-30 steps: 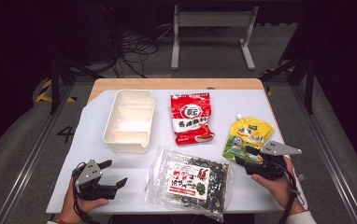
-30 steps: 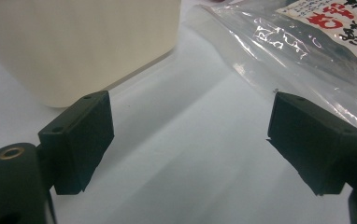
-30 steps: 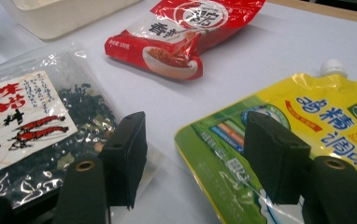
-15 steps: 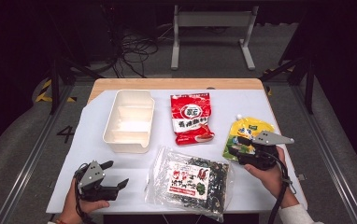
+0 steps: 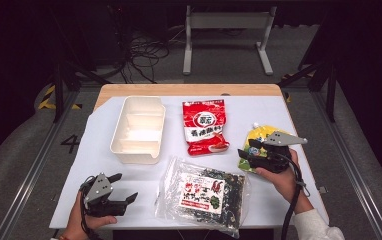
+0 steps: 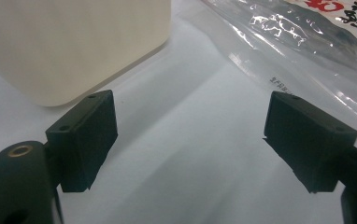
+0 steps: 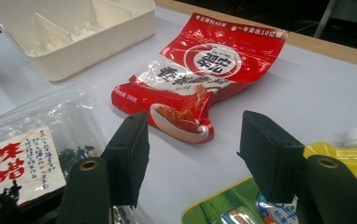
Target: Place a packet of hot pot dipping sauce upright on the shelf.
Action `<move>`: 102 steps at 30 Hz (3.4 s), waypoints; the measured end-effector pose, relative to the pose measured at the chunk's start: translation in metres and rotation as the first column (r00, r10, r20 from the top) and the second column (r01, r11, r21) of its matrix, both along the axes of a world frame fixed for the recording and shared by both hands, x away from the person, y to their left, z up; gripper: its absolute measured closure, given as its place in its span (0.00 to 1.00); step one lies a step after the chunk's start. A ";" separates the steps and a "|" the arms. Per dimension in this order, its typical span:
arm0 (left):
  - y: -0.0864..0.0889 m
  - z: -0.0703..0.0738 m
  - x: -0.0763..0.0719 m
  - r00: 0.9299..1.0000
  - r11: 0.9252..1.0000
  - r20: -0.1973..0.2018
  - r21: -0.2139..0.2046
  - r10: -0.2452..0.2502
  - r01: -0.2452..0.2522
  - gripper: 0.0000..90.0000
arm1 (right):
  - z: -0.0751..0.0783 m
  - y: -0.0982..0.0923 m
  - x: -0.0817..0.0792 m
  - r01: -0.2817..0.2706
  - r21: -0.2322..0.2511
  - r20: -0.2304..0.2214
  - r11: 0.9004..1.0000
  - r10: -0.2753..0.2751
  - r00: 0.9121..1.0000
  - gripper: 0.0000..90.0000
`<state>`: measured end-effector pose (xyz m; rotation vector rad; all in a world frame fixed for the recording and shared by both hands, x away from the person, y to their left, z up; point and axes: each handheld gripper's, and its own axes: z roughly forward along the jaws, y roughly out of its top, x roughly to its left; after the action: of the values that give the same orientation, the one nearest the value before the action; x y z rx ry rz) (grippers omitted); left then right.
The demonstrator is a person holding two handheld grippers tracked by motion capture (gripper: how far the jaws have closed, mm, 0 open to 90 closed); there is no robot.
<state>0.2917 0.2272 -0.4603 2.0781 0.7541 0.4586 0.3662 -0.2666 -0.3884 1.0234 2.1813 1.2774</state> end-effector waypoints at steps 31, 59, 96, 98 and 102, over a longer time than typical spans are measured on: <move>-0.005 -0.001 -0.004 0.999 0.999 -0.010 0.022 -0.036 0.036 0.19 | -0.035 0.063 0.105 0.008 -0.105 -0.269 0.994 -0.036 0.962 0.38; -0.007 0.000 -0.001 0.999 0.999 -0.022 0.026 -0.043 0.044 0.18 | -0.049 0.069 0.118 -0.035 -0.014 -0.347 0.999 0.028 0.937 0.86; -0.075 0.066 0.048 0.990 0.982 -0.001 -0.131 -0.138 0.137 0.17 | -0.004 0.047 0.039 -0.142 0.161 -0.023 0.977 0.147 0.989 0.89; -0.084 0.068 0.050 0.992 0.983 0.004 -0.132 -0.128 0.128 0.17 | -0.002 0.047 0.033 -0.153 0.162 -0.010 0.975 0.157 0.988 0.89; -0.101 0.069 0.058 0.989 0.975 -0.027 -0.176 -0.145 0.138 0.17 | 0.001 0.047 0.021 -0.172 0.182 0.019 0.968 0.171 0.985 0.89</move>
<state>0.3496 0.1265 -0.3912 1.9656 0.6401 0.2628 0.3871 -0.2193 -0.3878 0.9136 2.2222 1.5820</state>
